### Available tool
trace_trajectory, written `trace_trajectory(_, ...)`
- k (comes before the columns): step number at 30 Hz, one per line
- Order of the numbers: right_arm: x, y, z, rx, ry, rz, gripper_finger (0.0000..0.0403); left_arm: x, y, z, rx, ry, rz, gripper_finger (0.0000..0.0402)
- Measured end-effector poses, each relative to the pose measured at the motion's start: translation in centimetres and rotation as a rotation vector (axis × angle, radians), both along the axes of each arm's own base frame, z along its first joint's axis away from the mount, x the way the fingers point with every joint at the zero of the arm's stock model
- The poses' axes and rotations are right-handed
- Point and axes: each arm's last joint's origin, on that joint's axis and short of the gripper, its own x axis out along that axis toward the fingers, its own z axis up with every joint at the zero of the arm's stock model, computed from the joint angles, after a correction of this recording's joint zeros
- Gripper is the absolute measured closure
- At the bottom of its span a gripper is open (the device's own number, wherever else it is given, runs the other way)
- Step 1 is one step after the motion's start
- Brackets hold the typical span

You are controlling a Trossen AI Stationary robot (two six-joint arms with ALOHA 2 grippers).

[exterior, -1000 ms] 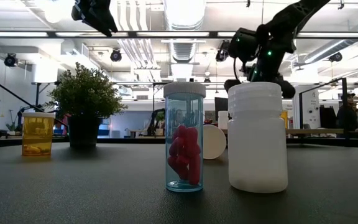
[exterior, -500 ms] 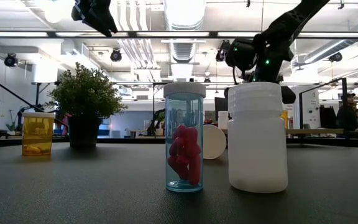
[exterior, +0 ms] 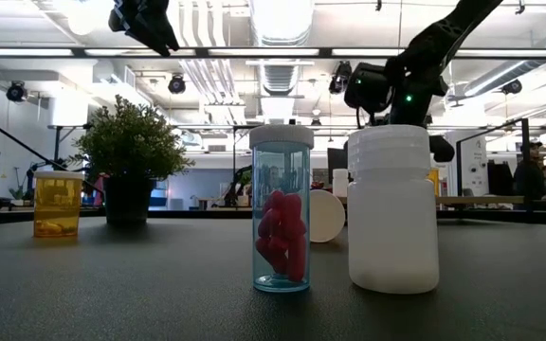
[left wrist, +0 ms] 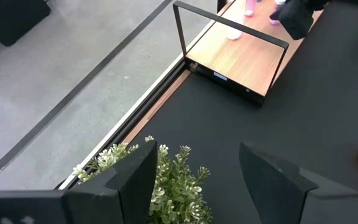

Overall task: Pick and place medicine bottles onto shelf by color
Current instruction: Put the left pink pill bottle on the shelf aligned with the other pink pill bottle, then put the left orange pill bottle on the shelf aligned with the other orange pill bottle

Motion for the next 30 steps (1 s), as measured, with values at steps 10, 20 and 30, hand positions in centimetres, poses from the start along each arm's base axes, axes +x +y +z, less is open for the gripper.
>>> trace_trajectory(10,0.0,0.0,0.2,-0.015,-0.011,-0.004,0.0241,0.0,0.0,0.0,0.001,0.001,0.0,0.0191)
trace_trajectory(20,-0.7,0.4,2.8,-0.034,-0.125,-0.022,0.02,0.0,0.0,0.0,0.001,0.001,0.0,0.0191)
trace_trajectory(30,-2.6,1.9,6.1,-0.006,-0.217,0.003,0.0186,0.0,0.0,0.0,0.001,0.002,0.0,0.0191)
